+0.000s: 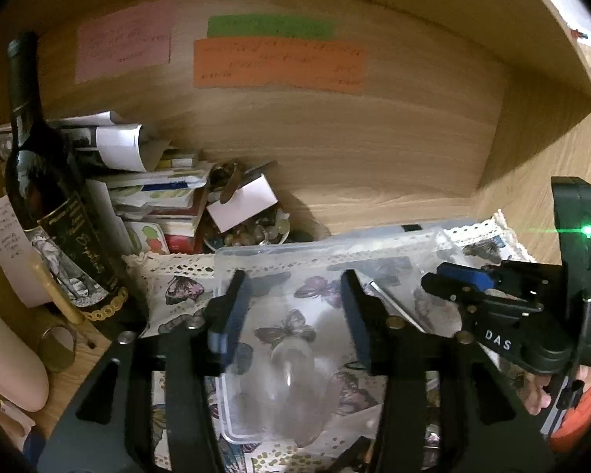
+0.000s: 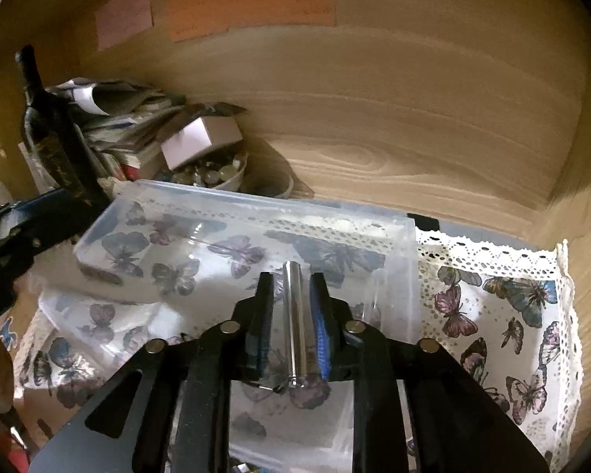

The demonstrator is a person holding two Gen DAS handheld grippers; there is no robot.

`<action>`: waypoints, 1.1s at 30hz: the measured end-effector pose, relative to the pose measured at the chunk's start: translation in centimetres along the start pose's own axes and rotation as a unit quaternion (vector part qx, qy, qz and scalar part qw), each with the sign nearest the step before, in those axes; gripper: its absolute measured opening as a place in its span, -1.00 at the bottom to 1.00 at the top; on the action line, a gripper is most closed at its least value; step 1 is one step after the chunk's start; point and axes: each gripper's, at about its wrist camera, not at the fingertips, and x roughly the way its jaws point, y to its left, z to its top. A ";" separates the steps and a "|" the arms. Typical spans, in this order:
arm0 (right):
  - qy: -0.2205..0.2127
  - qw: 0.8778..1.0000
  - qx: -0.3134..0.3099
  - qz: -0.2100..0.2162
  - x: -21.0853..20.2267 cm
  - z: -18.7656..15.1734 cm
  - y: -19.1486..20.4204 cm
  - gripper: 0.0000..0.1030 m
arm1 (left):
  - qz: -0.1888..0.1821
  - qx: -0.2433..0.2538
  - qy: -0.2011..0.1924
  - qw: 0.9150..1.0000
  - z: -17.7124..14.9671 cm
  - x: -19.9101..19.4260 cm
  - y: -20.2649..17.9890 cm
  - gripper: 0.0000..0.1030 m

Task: Organize rigid objects
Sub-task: 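Lower the white device into the clear box and open the left tool while the right releases the rod there, then grasp a small black piece with the left tool while the right tool grasps the black disc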

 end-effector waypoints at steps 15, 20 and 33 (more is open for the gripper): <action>-0.081 0.997 -0.010 -0.008 -7.8 -1.2 0.6 0.24 | 0.015 0.004 -0.034 0.999 -0.7 -5.3 -0.3 0.80; -0.097 0.995 -0.011 -0.018 -10.1 -2.9 1.1 0.36 | 0.015 0.008 -0.032 0.999 -2.3 -7.2 -0.3 0.89; -0.045 0.998 0.015 -0.029 -9.9 -9.0 1.2 0.47 | 0.002 0.015 0.052 0.999 -8.5 -6.7 -0.3 0.90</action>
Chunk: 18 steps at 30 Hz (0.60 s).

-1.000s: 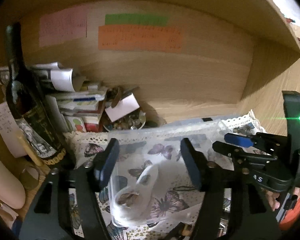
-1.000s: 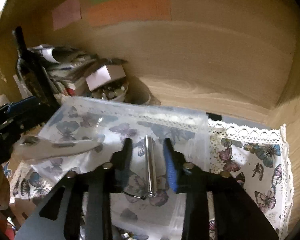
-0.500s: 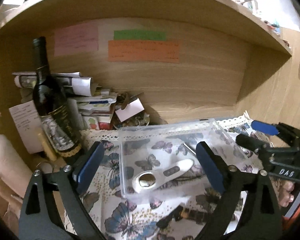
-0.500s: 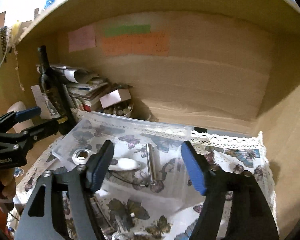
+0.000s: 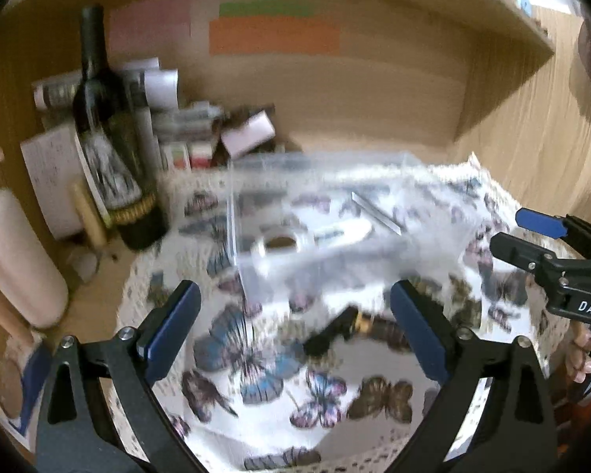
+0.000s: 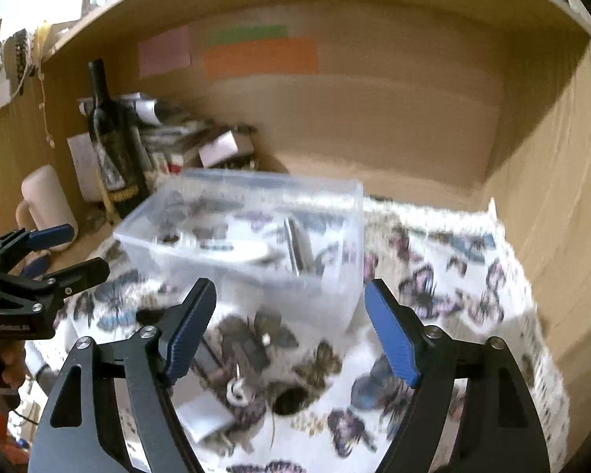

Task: Organize rigid objects
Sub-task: 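Grasp a small black piece with the left tool while the right tool grasps the black disc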

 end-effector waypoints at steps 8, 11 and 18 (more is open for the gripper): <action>0.065 0.997 0.030 0.000 2.0 -3.6 -1.0 0.47 | -0.016 -0.011 0.061 0.998 -2.5 2.8 0.2 0.80; 0.079 0.996 0.040 0.006 2.4 -4.3 -1.4 0.47 | -0.025 -0.003 0.083 0.996 -2.5 4.0 -0.2 0.62; 0.106 0.992 0.064 0.021 3.5 -5.4 -2.2 0.15 | -0.045 0.026 0.100 0.994 -1.5 6.0 -1.7 0.50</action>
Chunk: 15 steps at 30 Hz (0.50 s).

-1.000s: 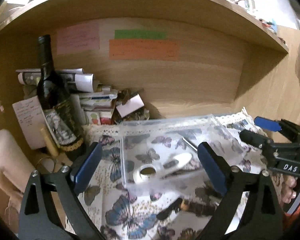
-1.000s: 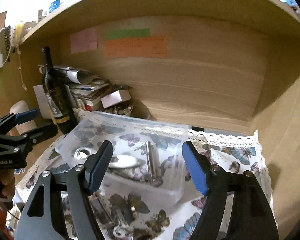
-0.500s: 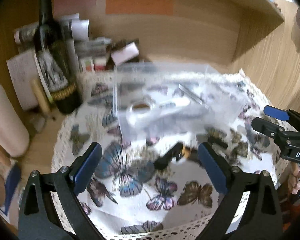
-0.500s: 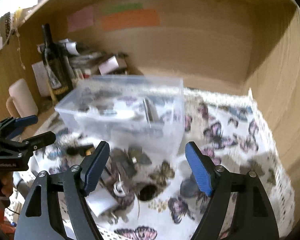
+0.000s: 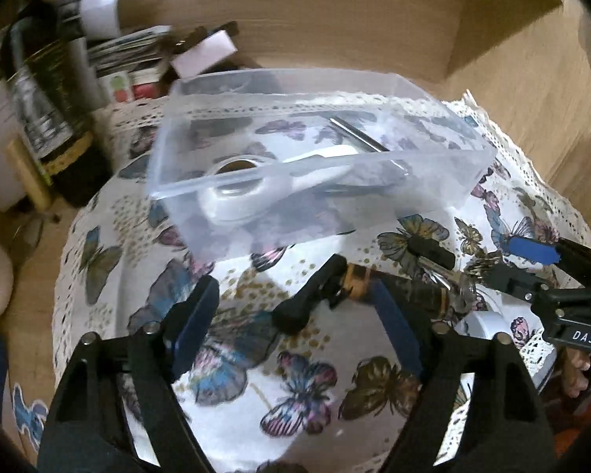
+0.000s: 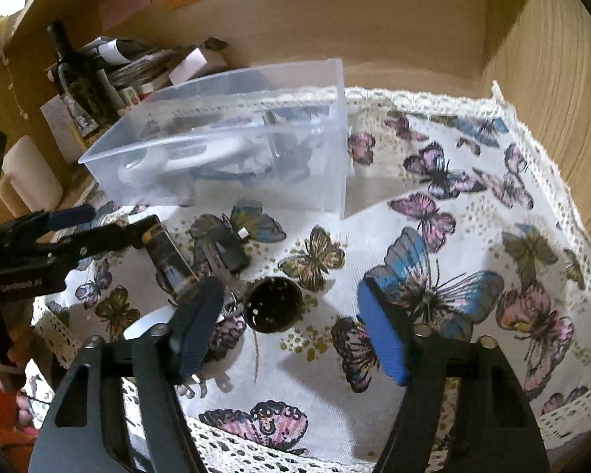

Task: Organize rigid objects
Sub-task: 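Grasp a small black piece with the left tool while the right tool grasps the black disc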

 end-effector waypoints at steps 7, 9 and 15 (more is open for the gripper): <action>0.009 1.000 -0.003 0.011 0.7 0.0 0.3 -0.02 | -0.022 0.016 0.029 0.999 0.4 2.1 -0.6 0.08; 0.012 1.000 -0.002 0.016 0.9 0.1 0.3 -0.04 | -0.027 0.014 0.030 0.999 0.6 2.2 -0.5 0.00; 0.014 1.000 -0.003 0.024 1.0 0.2 0.2 -0.26 | -0.035 0.007 0.037 0.999 0.5 2.2 -0.4 -0.27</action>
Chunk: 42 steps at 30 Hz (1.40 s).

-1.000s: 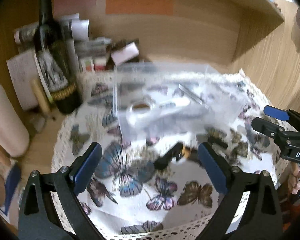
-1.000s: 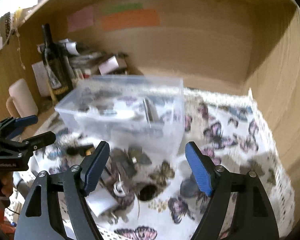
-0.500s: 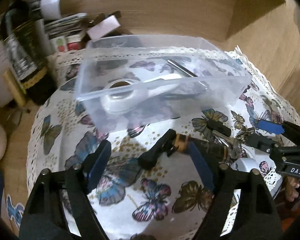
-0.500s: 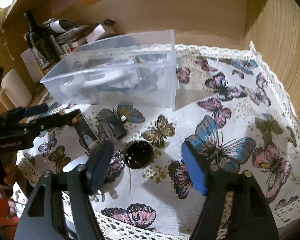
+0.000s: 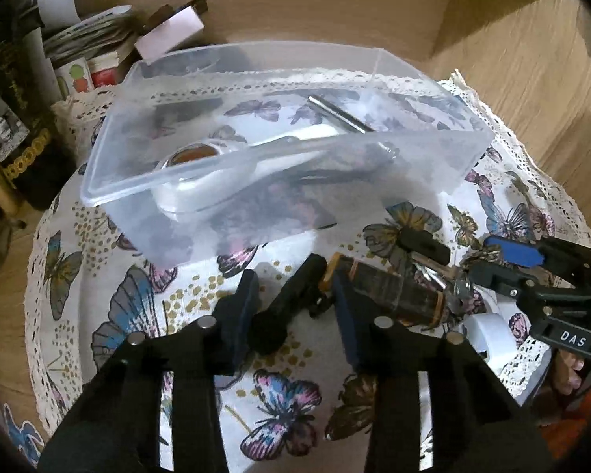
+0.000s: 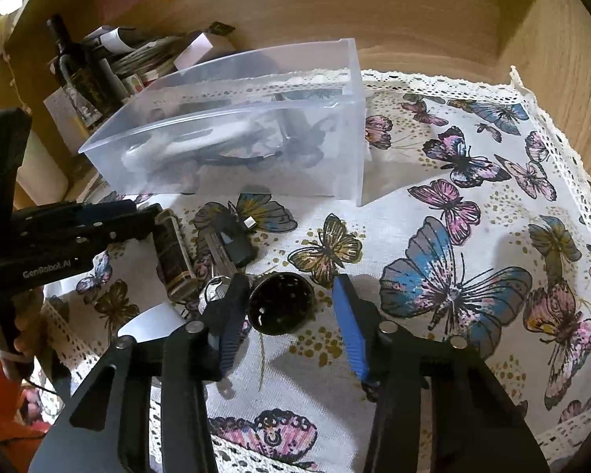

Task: Organize rigid objects
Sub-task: 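Grasp a small black piece with the left tool while the right tool grasps the black disc, then carry both black items over the clear box and open both tools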

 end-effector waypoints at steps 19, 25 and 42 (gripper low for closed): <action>-0.035 0.999 0.013 0.004 -1.7 0.5 0.5 -0.41 | 0.017 -0.008 -0.037 0.999 -0.9 -2.6 0.0 -0.57; -0.062 0.998 -0.001 0.016 -2.6 1.7 1.8 -0.41 | 0.025 -0.002 -0.077 0.997 -0.8 -5.2 -0.9 -0.57; -0.168 0.984 -0.052 0.007 -6.0 7.4 4.0 -0.41 | 0.027 -0.015 -0.181 0.983 2.6 -10.8 -0.9 -0.57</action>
